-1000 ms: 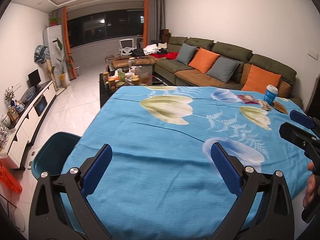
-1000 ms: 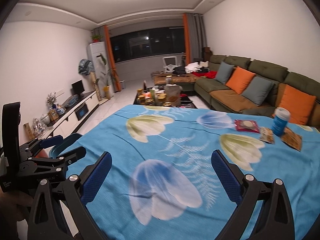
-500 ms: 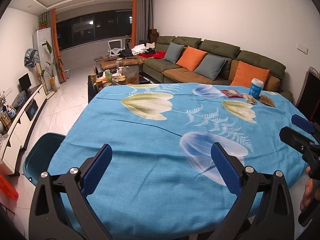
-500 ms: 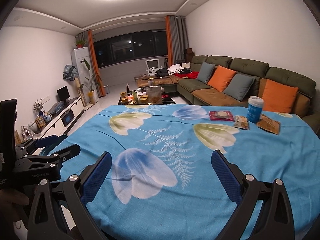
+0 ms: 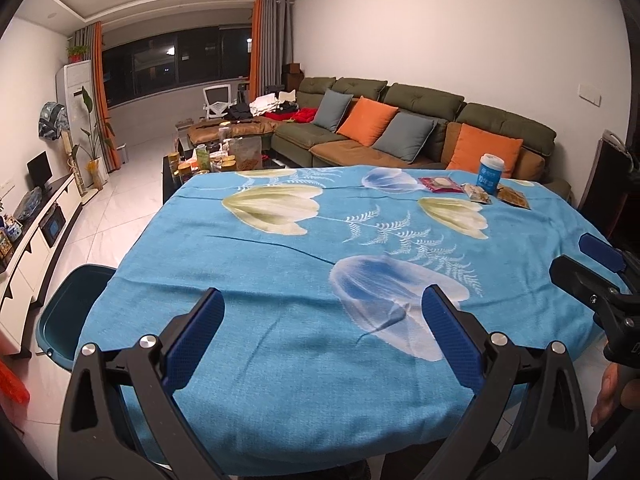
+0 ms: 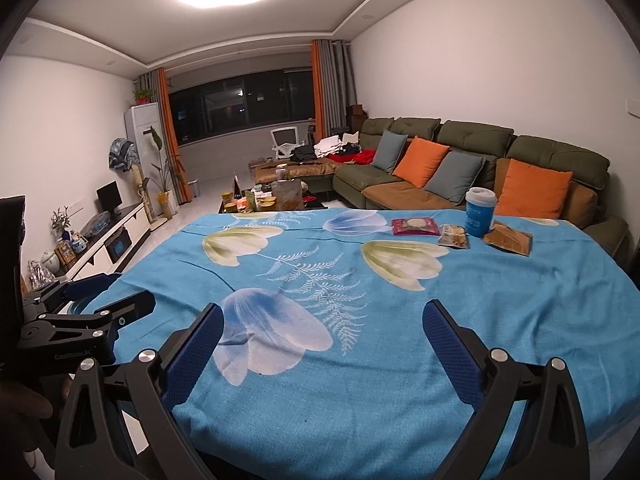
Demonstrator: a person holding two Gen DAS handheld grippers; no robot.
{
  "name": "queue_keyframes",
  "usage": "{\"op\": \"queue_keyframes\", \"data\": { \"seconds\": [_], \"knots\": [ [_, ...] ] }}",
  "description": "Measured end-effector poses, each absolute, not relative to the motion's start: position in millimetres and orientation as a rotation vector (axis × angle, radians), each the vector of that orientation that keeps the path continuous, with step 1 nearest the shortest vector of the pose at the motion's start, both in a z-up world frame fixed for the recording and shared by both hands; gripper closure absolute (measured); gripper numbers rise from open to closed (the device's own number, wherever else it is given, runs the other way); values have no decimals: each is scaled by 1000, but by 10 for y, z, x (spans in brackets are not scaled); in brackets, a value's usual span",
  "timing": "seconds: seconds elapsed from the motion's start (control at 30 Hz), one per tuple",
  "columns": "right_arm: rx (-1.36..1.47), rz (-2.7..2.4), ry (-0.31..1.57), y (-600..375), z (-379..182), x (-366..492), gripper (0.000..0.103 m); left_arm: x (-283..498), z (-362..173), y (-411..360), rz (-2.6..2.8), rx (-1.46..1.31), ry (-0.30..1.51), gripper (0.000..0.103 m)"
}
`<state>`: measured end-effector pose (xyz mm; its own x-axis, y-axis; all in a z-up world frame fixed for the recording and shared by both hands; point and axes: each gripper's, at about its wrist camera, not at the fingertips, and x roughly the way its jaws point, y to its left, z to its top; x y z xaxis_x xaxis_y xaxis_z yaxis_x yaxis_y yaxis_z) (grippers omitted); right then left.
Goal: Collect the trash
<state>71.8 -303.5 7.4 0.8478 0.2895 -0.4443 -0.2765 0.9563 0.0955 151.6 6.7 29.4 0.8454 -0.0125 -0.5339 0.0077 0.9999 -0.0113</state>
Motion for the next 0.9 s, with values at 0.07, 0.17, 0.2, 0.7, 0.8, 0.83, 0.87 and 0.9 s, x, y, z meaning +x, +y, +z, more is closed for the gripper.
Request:
{"op": "queue_keyframes", "data": {
  "seconds": [0.07, 0.17, 0.2, 0.7, 0.8, 0.83, 0.87, 0.9],
  "knots": [
    [32, 289, 463, -3054, 76, 683, 7, 1464, 315, 61, -12, -12, 541, 6],
    [38, 276, 448, -3078, 81, 622, 7, 1400, 343, 63, -12, -17, 517, 6],
    [39, 272, 442, -3081, 88, 606, 7, 1376, 354, 63, -12, -18, 508, 6],
    [42, 205, 289, -3119, 78, 266, 7, 794, 376, 68, -47, -51, 298, 6],
    [46, 195, 258, -3110, 71, 197, 7, 672, 337, 64, -46, -50, 270, 6],
    [47, 192, 248, -3110, 70, 167, 7, 632, 315, 58, -50, -48, 262, 6],
    [47, 184, 236, -3109, 62, 139, 7, 603, 300, 53, -53, -46, 260, 6],
    [48, 179, 228, -3102, 61, 119, 7, 572, 285, 58, -58, -46, 256, 6]
  ]
}}
